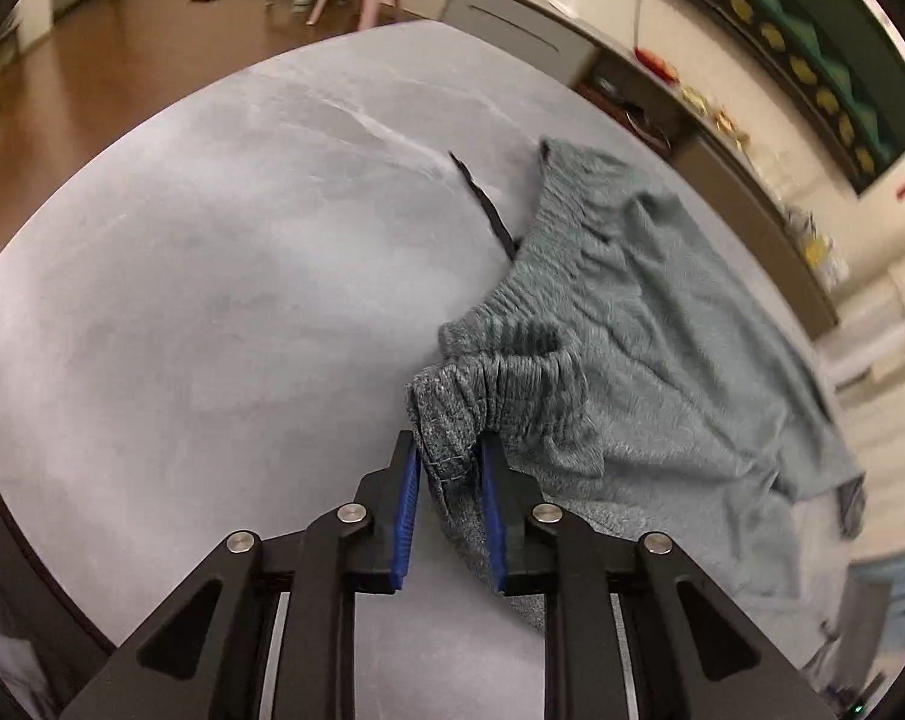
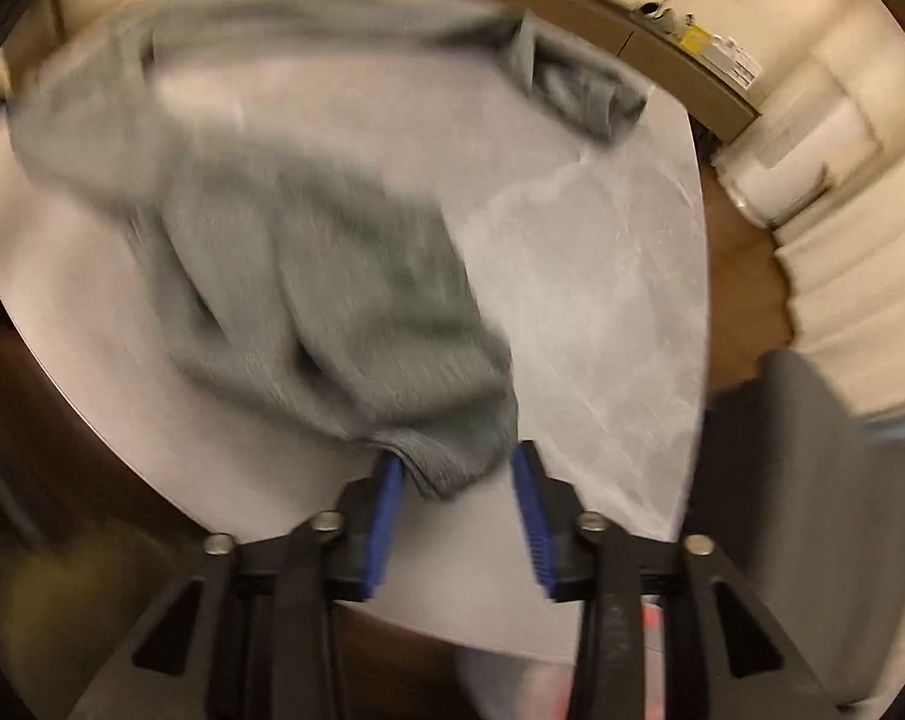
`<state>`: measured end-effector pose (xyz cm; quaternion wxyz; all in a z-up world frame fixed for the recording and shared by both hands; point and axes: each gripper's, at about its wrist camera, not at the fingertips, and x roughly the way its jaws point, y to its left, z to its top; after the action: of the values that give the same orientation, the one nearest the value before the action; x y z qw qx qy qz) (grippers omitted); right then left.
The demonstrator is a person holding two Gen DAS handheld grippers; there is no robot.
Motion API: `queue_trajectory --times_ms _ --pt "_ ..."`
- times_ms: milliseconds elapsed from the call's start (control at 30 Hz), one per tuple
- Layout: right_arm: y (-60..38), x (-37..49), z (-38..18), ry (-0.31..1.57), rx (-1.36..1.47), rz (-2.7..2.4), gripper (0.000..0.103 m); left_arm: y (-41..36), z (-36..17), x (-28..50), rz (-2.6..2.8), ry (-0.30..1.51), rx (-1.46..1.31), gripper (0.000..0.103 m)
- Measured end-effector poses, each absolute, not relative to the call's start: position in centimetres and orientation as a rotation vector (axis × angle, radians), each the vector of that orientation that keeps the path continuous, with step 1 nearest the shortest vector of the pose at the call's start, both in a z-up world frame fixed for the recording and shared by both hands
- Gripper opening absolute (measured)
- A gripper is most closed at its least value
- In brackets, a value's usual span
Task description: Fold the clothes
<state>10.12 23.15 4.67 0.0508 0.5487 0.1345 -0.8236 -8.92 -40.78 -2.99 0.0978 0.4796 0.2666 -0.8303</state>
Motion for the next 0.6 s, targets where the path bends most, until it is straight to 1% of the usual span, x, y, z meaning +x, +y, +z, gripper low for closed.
queue_trajectory --times_ms 33,67,100,167,233,300,367,400,467,500,533,567,600 --pt "23.1 9.8 5.8 0.324 1.615 -2.52 0.056 -40.5 -2.4 -8.9 -2.477 0.782 1.394 0.029" --pt "23.0 9.5 6.9 0.256 1.574 -2.525 0.059 -40.2 -1.8 -8.9 -2.501 0.771 1.369 0.037" --pt "22.9 9.1 7.9 0.189 1.533 -2.527 0.064 -39.5 -1.2 -9.1 -2.532 0.746 1.356 0.041" --pt "21.3 7.3 7.6 0.098 1.475 -2.507 0.066 -37.8 -0.4 -9.6 -2.602 0.698 1.354 0.047" --pt "19.9 5.2 7.6 0.076 1.466 -2.471 0.066 -35.3 -0.1 -10.3 -2.686 0.63 1.405 0.048" --pt "18.5 4.0 7.4 0.082 1.443 -2.452 0.066 -33.1 -0.6 -11.0 -2.726 0.543 1.489 0.049" --pt "17.3 2.6 6.3 0.166 1.458 -2.434 0.067 -31.1 -1.5 -11.8 -2.738 0.446 1.582 0.049" --pt "17.2 1.5 5.0 0.221 1.523 -2.423 0.068 -30.4 -2.3 -12.1 -2.711 0.395 1.637 0.049" --pt "16.8 -0.7 2.2 0.334 1.653 -2.394 0.067 -30.0 -4.0 -12.7 -2.632 0.354 1.723 0.049" --pt "16.6 -1.8 0.8 0.391 1.718 -2.376 0.049 -30.0 -4.8 -12.9 -2.592 0.344 1.753 0.049" --pt "17.0 -2.6 0.1 0.424 1.77 -2.356 0.006 -30.1 -5.3 -13.0 -2.577 0.333 1.76 0.049" --pt "17.6 -3.4 1.5 0.441 1.74 -2.422 0.005 -30.0 -5.3 -13.0 -2.584 0.298 1.733 0.049" --pt "18.2 -4.3 3.1 0.457 1.704 -2.49 0.005 -30.1 -5.4 -13.1 -2.584 0.265 1.707 0.046"
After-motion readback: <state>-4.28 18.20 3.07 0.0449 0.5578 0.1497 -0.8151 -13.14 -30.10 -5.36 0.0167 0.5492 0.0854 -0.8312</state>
